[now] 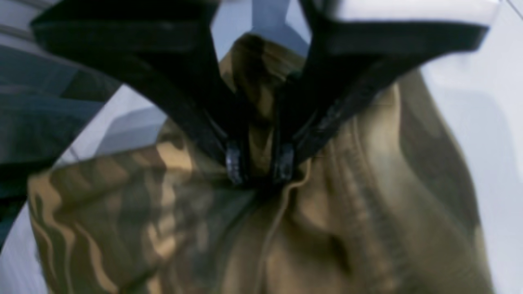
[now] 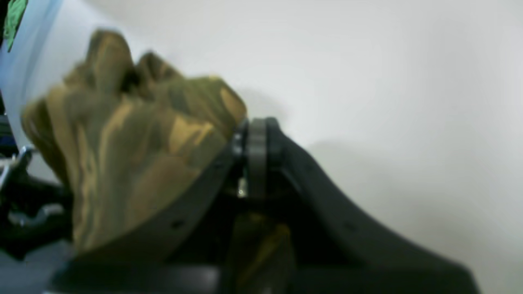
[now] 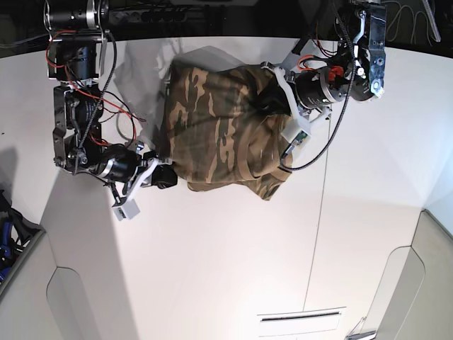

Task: Fold the T-shirt properly
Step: 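Grasp the stack's edges with both grippers and tuck them inward, then press the folded shirt's sides square with both grippers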

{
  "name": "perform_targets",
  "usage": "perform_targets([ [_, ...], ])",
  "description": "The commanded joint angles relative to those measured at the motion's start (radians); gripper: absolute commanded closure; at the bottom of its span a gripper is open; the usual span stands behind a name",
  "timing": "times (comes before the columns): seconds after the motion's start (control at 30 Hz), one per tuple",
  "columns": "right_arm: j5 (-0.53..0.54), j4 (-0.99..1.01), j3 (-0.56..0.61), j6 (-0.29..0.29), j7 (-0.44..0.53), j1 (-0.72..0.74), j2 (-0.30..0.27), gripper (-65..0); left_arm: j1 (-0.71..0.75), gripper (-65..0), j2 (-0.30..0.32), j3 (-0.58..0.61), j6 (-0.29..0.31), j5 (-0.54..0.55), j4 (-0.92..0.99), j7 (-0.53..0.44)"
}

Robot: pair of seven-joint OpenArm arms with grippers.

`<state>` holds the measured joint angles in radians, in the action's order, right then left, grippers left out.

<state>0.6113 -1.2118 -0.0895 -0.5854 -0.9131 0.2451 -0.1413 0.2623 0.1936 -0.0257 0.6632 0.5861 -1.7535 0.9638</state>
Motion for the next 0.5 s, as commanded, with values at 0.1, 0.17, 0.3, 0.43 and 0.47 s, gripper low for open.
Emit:
perform_targets([
  [0.1,0.037,-0.017,-0.003,-0.014,0.014,-0.011,-0.026,0.0,-0.055,-10.5,0.003,-0.002,0.002,-0.005,0.043,-0.011],
  [0.17,0.050,-0.017,-0.003,-0.014,0.014,-0.024,-0.033,0.0,-0.086,-10.5,0.003,-0.002,0.002,-0.005,0.067,-0.011],
  [0.3,0.082,-0.020,-0.003,-0.021,-0.013,-0.050,-0.042,0.0,-0.145,-10.5,0.003,-0.002,0.002,-0.015,0.095,-0.020],
  [0.43,0.116,-0.029,-0.003,-0.022,-0.018,-0.080,-0.044,0.0,-0.202,-10.5,0.003,-0.002,-0.001,-0.053,0.119,-0.026],
  [0.47,0.124,-0.032,-0.003,-0.023,-0.019,-0.089,-0.044,0.0,-0.217,-10.5,0.003,-0.002,-0.003,-0.056,0.130,-0.026],
])
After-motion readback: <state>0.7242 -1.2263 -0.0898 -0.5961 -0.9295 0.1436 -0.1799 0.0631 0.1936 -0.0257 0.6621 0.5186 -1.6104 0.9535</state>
